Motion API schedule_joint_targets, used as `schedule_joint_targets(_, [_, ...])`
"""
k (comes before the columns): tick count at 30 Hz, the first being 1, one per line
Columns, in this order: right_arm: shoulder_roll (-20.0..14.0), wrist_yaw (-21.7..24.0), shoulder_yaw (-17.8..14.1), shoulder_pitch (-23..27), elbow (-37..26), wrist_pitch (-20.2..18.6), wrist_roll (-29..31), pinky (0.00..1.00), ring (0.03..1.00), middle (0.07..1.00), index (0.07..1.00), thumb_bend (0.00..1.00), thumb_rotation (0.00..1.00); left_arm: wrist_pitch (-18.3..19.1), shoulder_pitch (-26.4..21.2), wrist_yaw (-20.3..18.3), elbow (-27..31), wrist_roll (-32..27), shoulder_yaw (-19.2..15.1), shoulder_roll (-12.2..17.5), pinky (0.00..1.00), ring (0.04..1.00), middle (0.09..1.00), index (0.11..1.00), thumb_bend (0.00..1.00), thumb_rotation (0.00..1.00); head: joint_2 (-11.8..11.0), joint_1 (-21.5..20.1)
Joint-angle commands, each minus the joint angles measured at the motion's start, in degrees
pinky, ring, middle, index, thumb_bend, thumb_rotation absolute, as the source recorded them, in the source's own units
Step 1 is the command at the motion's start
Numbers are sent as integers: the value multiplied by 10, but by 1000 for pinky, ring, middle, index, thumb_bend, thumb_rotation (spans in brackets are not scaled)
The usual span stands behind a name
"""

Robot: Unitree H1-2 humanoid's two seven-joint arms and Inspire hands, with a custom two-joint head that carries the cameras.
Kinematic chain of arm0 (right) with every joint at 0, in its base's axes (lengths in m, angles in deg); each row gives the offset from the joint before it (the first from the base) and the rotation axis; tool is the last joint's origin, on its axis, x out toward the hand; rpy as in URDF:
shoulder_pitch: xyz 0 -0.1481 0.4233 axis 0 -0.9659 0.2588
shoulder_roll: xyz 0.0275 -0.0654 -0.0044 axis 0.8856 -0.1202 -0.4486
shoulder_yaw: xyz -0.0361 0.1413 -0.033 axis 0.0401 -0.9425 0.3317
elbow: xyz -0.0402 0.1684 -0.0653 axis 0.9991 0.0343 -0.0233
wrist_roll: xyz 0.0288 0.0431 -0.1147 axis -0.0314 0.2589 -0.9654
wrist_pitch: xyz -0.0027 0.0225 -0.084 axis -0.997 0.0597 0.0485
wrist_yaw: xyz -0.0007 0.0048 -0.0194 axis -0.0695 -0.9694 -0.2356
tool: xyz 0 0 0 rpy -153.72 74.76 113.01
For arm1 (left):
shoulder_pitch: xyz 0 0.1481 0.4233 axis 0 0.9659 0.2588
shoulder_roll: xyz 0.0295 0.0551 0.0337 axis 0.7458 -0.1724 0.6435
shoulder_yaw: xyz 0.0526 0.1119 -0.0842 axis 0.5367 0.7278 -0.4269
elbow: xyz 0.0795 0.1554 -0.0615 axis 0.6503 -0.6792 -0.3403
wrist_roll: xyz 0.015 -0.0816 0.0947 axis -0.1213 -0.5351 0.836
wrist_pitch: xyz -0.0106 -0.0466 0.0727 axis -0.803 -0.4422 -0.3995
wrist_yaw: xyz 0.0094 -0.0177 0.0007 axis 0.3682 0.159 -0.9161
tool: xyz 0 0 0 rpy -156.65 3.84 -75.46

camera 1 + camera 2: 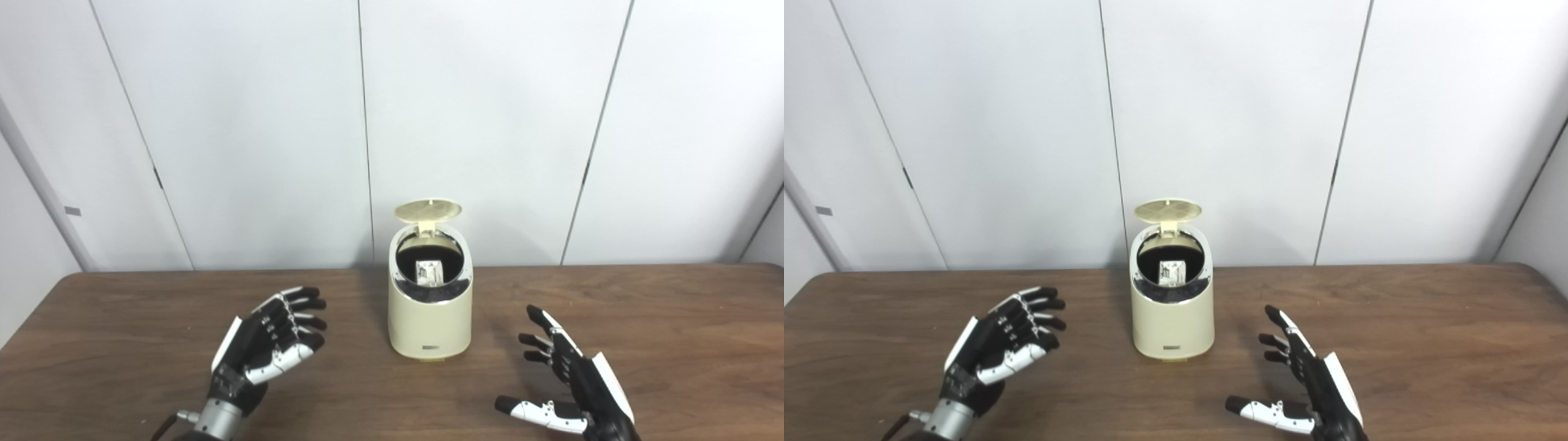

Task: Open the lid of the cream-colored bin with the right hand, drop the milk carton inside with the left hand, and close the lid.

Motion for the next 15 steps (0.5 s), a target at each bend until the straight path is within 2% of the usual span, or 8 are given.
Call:
schedule_joint_targets(1, [-5,1,-2,17,-8,27,4,752,829,944,929,768,254,-57,-14,-13,-17,8,1,7,487,581,669,709,659,142,-2,-4])
schedule_joint_targets(5, [-10,1,-3,20,2,40,7,766,826,945,929,775,272,-88,-9,-23,-48,13,3,2,492,573,657,700,693,171,-6,-9])
schedule_joint_targets(9, [-15,-6,-7,27,9,42,-4,758,824,940,923,778,300,-95,-5,-17,-55,29,5,-2,493,573,658,699,695,189,-7,-13])
schedule_joint_targets(12, [-26,-5,-15,53,4,33,-12,737,834,935,921,766,299,-102,-5,-15,-64,38,7,-6,491,575,657,695,693,195,-11,-19])
schedule_joint_targets(15, [-42,-1,-27,93,2,14,-17,779,856,941,917,763,340,-106,-4,-18,-69,35,8,-11,483,575,659,695,690,179,-14,-26])
